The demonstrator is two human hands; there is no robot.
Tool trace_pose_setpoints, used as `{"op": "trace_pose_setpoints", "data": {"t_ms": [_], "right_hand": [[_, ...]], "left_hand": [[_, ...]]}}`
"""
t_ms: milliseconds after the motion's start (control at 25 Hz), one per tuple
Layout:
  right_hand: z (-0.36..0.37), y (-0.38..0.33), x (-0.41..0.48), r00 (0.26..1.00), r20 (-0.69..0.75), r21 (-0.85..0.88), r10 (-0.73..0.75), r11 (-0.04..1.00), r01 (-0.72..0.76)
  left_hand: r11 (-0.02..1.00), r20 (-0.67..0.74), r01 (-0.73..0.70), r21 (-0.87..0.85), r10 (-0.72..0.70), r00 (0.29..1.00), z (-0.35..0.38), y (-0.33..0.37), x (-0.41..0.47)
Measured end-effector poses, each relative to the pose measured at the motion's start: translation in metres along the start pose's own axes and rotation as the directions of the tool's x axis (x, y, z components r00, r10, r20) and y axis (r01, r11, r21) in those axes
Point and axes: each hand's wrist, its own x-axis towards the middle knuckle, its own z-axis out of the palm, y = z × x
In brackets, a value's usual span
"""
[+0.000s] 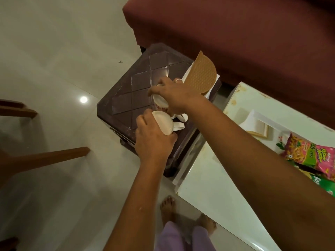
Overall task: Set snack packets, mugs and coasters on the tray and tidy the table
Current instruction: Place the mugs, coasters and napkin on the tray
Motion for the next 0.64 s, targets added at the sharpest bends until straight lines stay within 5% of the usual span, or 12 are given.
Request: {"op": "trace_pose_setpoints", "data": {"t_ms": [400,640], "right_hand": [[-0.001,0.034,-0.082,0.917,-0.337,0.312,0.212,0.945,-0.104],[0.0,0.115,-0.19,0.829,-0.284,0.439,0.483,0.834,-0.335]], "left_hand": [[0.995,-0.033,-0.103,0.015,0.103,0.994,-0.02,0.012,-0.019],[0.965,0.155,-0.25,-0.084,0.26,0.953,0.015,0.069,-0.055]]}}
